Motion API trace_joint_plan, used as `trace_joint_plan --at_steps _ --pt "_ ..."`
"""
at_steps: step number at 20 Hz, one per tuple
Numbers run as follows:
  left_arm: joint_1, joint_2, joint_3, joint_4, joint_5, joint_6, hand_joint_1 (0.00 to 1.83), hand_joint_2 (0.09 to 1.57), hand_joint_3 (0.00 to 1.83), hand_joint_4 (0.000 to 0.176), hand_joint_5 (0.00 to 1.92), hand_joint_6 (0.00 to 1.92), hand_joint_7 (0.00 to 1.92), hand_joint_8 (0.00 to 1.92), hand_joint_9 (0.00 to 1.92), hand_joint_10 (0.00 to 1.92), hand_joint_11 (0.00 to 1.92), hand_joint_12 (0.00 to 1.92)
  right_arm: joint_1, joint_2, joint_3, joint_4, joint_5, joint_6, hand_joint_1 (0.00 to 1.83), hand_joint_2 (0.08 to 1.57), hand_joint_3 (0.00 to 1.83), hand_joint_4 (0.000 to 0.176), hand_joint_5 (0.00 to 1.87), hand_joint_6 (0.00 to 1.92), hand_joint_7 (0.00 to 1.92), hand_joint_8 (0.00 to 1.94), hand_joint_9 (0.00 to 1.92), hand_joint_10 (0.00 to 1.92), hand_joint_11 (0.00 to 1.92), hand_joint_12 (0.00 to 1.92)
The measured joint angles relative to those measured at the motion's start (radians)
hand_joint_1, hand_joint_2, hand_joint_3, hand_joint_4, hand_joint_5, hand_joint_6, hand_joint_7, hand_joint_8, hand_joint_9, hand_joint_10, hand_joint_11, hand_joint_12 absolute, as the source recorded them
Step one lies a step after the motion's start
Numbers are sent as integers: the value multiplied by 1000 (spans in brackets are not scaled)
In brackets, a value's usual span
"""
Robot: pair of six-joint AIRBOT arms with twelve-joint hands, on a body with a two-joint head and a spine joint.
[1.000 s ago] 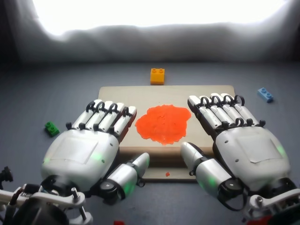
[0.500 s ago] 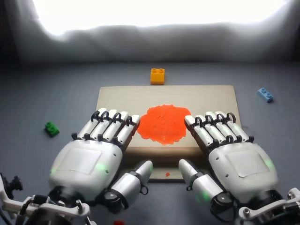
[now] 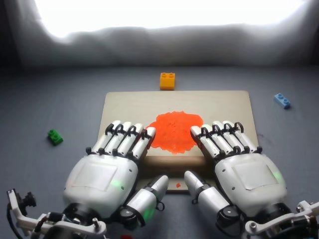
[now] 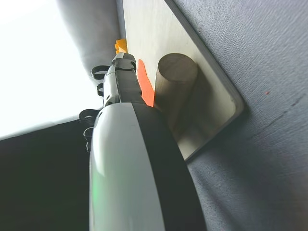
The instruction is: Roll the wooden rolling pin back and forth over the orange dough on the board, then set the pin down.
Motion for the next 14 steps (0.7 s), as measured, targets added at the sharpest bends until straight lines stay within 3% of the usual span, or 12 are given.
trace_joint_plan --at_steps 14 --pt "-2 -40 77 -24 2 -1 0 1479 7 0 83 7 53 4 7 3 0 0 0 -9 12 0 -19 16 0 1558 0 0 162 4 160 1 102 2 0 210"
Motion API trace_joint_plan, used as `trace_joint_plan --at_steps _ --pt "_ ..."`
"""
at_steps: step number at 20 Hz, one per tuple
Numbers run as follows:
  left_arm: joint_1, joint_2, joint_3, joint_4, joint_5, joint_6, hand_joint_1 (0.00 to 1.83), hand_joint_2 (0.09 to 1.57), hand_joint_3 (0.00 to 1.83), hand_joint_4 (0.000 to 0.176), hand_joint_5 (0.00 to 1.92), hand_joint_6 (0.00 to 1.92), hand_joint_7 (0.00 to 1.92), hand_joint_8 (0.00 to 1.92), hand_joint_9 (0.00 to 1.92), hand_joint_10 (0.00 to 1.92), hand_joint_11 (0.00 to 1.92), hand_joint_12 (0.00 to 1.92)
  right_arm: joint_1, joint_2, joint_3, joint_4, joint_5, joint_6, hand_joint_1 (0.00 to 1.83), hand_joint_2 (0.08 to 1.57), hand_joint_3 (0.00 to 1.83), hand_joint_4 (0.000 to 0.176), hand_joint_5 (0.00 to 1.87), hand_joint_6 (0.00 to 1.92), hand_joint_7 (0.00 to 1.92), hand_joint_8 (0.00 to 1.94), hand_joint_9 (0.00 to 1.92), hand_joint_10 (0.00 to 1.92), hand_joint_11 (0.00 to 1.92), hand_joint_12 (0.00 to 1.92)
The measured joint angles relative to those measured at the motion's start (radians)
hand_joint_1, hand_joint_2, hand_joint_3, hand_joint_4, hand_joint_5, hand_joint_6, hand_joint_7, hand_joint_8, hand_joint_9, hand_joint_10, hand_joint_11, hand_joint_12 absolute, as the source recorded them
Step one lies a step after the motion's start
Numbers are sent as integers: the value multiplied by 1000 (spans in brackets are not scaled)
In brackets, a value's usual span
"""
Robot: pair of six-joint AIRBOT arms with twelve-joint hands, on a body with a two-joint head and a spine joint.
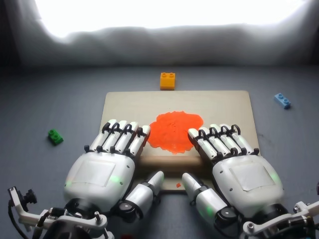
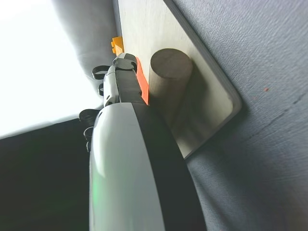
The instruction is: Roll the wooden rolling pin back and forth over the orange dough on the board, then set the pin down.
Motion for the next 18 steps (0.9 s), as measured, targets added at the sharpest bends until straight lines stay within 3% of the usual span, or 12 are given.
trace_joint_plan --at_steps 18 --pt "-19 -40 56 -7 12 -21 0 1486 6 0 66 1 40 0 0 0 0 0 8 0 56 -3 -27 44 0 1552 0 0 137 2 139 0 87 0 0 185"
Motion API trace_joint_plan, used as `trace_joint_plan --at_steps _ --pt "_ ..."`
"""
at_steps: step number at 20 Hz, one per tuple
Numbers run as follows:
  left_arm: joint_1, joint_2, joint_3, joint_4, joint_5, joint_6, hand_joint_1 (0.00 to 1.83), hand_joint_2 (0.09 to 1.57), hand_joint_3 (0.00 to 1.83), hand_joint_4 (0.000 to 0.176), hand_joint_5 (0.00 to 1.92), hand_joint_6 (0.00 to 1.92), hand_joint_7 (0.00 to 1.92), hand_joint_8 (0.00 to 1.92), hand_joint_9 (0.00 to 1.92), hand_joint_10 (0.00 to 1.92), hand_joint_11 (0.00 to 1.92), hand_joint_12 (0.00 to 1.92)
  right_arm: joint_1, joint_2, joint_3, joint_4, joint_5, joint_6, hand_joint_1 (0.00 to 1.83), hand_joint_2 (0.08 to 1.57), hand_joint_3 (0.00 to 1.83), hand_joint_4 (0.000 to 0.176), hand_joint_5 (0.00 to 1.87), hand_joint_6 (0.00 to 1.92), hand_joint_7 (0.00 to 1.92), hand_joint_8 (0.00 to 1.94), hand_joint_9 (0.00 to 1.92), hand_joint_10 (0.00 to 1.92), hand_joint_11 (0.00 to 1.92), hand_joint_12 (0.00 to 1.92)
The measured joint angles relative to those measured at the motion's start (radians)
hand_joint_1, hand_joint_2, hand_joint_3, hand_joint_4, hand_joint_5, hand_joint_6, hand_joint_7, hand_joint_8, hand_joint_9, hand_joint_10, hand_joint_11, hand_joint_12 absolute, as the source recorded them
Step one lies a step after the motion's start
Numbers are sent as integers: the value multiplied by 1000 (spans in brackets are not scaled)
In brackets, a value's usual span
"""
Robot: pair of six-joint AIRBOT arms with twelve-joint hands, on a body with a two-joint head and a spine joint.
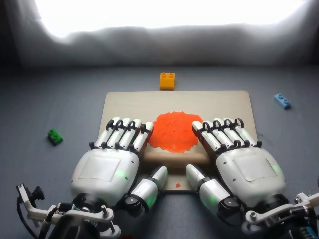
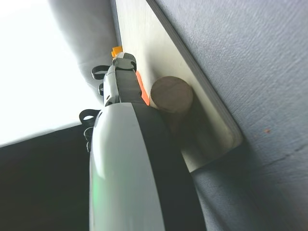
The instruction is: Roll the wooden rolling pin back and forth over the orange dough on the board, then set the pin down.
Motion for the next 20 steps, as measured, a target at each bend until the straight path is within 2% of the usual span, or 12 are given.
trace_joint_plan --at_steps 6,10,16,20 --pt "-8 0 15 -5 8 0 0 1485 5 0 83 8 52 4 0 0 0 0 3 0 16 -4 -5 4 0 1552 0 0 138 3 139 1 83 0 0 176" --pt "-16 -6 24 0 16 -1 0 1482 2 0 65 0 43 0 0 0 0 0 10 0 26 -6 -5 10 0 1570 4 0 140 2 127 0 76 0 0 235" --pt "-29 -17 45 0 23 -8 0 1481 2 0 72 3 49 1 0 0 0 0 10 0 38 3 -17 15 0 1571 21 0 129 0 115 0 60 3 0 124" --pt "-36 -26 64 1 39 -13 0 1466 0 0 70 1 36 0 0 0 0 0 14 0 54 5 -27 25 0 1568 32 0 134 3 121 3 62 4 0 142"
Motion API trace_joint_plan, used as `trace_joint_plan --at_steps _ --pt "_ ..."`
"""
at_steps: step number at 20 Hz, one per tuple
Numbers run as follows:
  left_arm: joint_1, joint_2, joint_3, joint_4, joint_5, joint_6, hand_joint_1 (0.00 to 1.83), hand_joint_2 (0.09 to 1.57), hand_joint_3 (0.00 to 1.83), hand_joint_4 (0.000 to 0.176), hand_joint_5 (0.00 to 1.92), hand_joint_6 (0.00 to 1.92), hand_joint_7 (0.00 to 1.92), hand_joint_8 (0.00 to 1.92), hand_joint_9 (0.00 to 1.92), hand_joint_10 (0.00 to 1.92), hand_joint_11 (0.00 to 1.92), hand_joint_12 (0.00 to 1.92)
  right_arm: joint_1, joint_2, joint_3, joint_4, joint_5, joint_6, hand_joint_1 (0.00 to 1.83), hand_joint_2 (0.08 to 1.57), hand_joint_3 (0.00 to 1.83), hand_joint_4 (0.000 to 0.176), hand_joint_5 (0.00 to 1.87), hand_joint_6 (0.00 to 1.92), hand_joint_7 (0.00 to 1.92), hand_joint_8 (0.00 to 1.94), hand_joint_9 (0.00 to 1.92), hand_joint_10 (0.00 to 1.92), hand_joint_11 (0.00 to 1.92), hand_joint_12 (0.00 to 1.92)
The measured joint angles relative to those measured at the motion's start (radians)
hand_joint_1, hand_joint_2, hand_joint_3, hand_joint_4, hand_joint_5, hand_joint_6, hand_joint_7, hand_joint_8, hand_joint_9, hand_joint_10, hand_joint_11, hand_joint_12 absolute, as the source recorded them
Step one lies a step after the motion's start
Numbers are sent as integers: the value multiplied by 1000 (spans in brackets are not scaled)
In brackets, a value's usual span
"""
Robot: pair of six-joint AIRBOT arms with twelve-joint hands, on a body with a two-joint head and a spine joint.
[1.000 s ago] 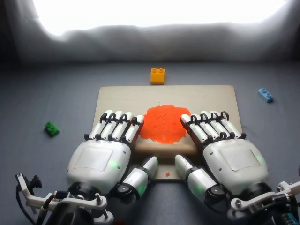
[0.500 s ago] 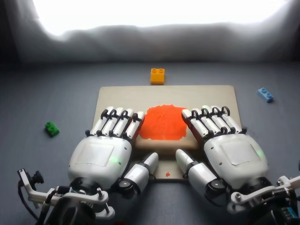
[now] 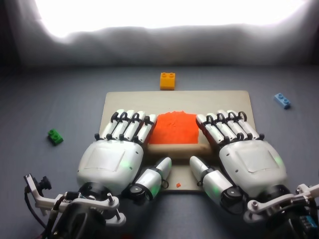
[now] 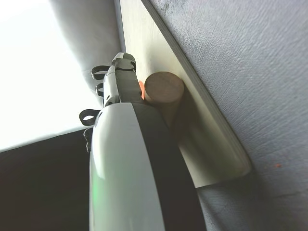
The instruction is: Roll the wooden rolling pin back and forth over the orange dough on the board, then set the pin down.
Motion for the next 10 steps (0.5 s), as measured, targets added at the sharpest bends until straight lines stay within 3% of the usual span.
trace_joint_plan --at_steps 3,5,10 --pt "-2 -5 13 -1 4 -6 0 1462 0 0 68 3 32 3 0 0 0 0 8 0 14 5 -12 6 0 1550 11 0 109 0 93 1 43 3 0 80" --pt "-4 -5 17 -1 6 -7 0 1464 0 0 53 0 32 2 3 1 0 0 11 0 21 1 -18 10 0 1555 5 0 129 6 119 4 69 6 0 190" --pt "-10 -14 40 0 16 -14 0 1498 11 0 50 3 18 1 0 0 0 0 21 0 33 6 -26 14 0 1571 36 0 168 5 138 2 68 2 0 210"
